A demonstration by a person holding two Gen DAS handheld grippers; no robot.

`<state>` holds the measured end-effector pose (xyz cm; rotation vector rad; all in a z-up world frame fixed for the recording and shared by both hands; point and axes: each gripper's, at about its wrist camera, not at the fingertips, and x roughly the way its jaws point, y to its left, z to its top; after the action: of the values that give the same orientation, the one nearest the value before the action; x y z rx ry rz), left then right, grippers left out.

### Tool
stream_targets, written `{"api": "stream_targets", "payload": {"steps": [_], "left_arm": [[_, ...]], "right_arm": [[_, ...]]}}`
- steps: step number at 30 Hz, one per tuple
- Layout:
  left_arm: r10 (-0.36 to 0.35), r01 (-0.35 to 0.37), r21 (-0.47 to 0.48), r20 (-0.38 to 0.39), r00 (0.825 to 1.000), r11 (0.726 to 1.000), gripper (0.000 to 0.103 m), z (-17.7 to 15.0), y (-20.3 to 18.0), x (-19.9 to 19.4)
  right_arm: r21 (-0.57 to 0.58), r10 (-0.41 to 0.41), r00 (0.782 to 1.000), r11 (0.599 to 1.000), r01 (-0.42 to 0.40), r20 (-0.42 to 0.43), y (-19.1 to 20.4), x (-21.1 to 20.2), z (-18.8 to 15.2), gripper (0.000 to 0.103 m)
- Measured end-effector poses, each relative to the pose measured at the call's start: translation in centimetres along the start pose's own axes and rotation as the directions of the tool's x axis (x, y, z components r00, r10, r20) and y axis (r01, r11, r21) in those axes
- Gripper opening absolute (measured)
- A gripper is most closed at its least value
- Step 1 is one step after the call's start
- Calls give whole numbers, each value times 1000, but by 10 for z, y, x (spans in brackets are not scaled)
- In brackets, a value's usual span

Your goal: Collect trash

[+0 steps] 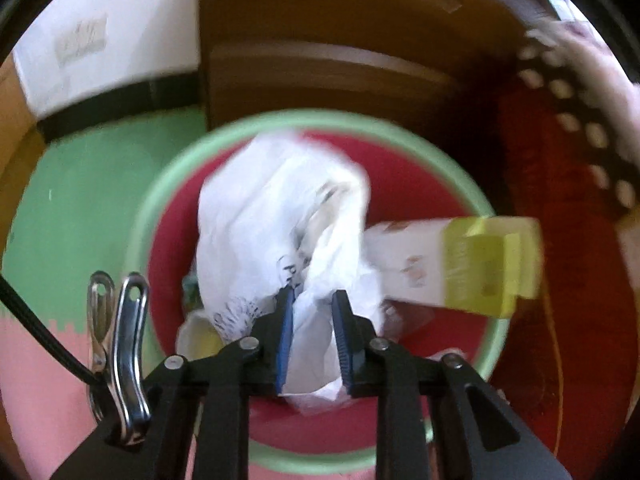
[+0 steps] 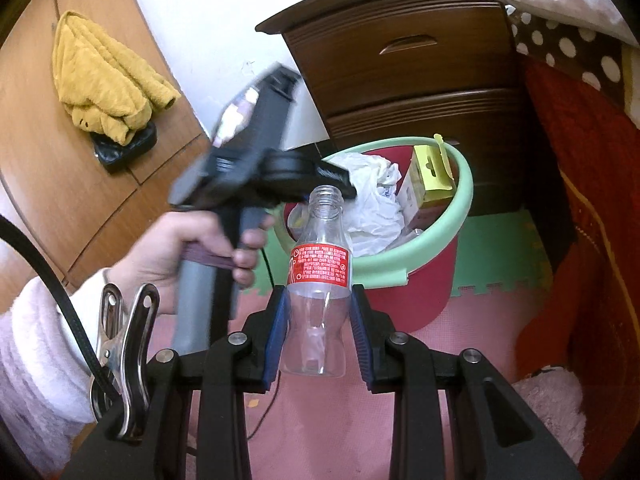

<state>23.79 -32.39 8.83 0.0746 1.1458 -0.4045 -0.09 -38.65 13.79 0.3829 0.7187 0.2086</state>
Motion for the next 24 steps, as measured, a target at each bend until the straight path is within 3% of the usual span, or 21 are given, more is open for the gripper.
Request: {"api": "stream_targets", "payload": {"steps": [3,8,13,18,24], "left_arm": [[75,-76,-2,-43,996,997,15,1,4,19],[197,-186,96,-119,973,978,15,6,-13,37],[320,-295,150,-185,929,944,22,7,-18,59],[278,-256,147,-156,948,955,24,5,-19,50],[150,-137,101,-131,980,985,26,-1,-20,24]], "right_arm": [[-2,-1,1000,1000,1,6,0,-1,0,32],[10,-7,1000,1000,7,11,-5,0,2,32],[13,-16,1000,1000,16,4,-4,5,2,32],[11,-30,1000,1000,30,5,-5,8,2,32],[12,-50,998,999,50,24,-4,9,6,32]]}}
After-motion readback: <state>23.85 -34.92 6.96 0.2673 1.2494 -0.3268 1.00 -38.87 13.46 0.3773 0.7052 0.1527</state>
